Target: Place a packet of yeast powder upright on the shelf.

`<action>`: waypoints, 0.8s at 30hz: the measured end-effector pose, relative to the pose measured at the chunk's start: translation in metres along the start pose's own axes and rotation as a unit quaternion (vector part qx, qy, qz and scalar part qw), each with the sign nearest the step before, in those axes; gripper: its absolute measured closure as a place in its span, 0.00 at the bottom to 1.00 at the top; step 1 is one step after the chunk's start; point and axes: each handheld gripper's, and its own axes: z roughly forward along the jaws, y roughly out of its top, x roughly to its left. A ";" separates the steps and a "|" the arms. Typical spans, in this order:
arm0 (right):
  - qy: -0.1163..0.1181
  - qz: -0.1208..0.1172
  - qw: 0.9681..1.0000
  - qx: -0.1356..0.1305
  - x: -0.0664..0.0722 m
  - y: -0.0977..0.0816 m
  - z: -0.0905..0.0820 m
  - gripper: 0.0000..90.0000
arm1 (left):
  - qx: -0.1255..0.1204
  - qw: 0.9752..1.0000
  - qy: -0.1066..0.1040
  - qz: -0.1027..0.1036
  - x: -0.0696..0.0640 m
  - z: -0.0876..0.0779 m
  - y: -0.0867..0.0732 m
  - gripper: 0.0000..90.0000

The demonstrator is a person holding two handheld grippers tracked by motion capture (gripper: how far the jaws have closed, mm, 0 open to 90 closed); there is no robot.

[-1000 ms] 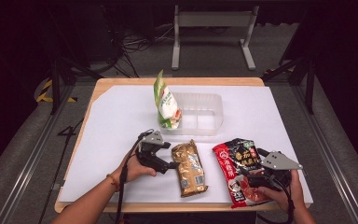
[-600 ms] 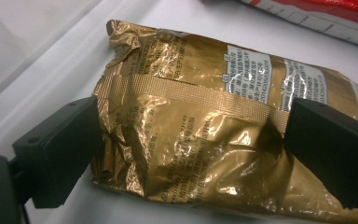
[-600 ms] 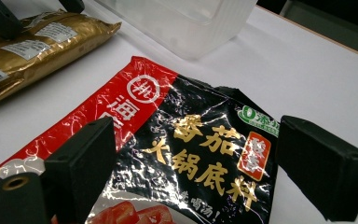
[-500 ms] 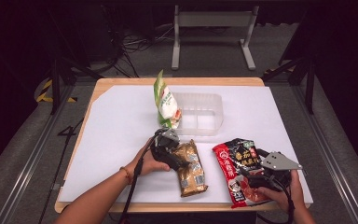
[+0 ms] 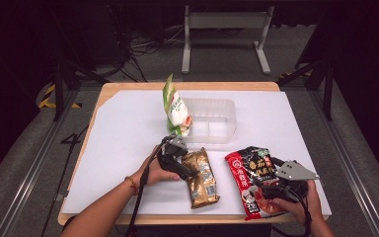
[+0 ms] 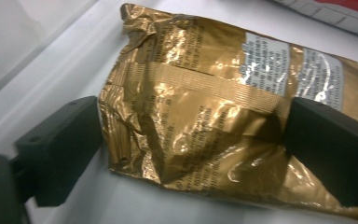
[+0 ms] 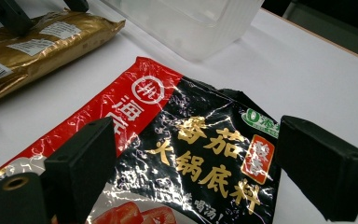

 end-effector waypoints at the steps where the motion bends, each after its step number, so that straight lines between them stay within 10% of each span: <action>1: 0.000 -0.001 1.000 0.001 0.000 0.000 0.000 0.15 | -0.001 1.000 0.000 0.000 0.000 0.000 -0.001 0.12; 9: 0.003 -0.006 1.000 0.001 0.001 0.001 0.001 0.15 | -0.016 1.000 -0.016 -0.018 0.005 -0.005 -0.003 0.34; 15: 0.004 -0.005 1.000 0.003 0.001 0.001 0.001 0.14 | -0.037 0.997 -0.030 -0.055 0.019 -0.009 -0.012 0.81; 24: 0.004 -0.008 1.000 0.004 0.001 0.001 0.000 0.14 | -0.050 0.998 -0.009 -0.028 0.011 -0.013 -0.008 0.95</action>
